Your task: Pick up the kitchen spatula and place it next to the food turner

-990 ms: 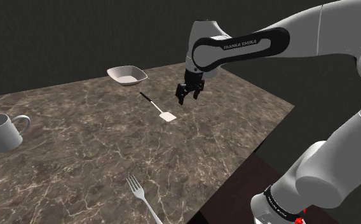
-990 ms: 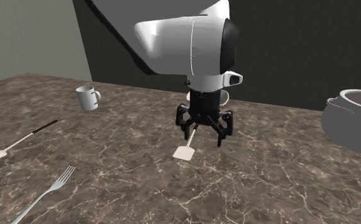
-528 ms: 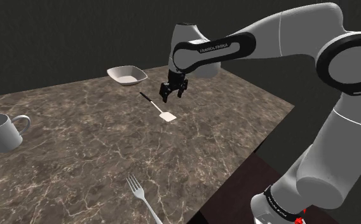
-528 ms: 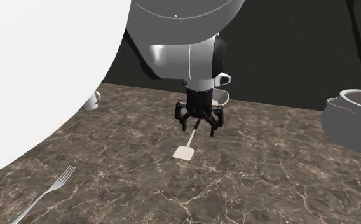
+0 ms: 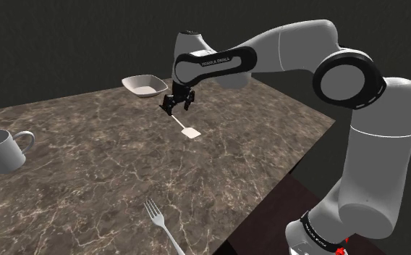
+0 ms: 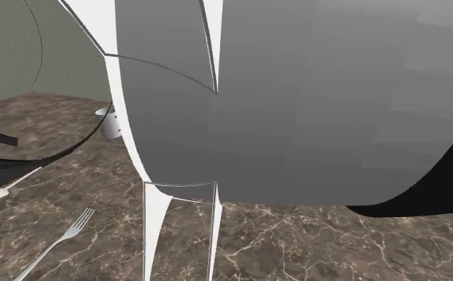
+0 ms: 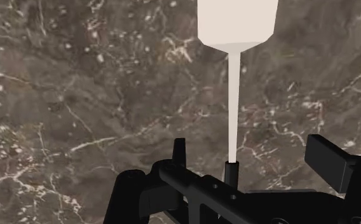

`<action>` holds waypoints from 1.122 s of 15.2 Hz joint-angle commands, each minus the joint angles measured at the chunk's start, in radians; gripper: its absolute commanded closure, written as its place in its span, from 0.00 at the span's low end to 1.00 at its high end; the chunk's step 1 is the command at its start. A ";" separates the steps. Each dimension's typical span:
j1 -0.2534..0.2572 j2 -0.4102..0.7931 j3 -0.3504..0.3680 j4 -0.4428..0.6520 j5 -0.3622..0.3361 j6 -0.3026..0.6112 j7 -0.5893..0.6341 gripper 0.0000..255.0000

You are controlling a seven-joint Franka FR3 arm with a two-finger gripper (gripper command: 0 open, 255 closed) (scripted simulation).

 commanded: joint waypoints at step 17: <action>0.002 0.049 -0.004 -0.016 -0.007 0.067 0.004 1.00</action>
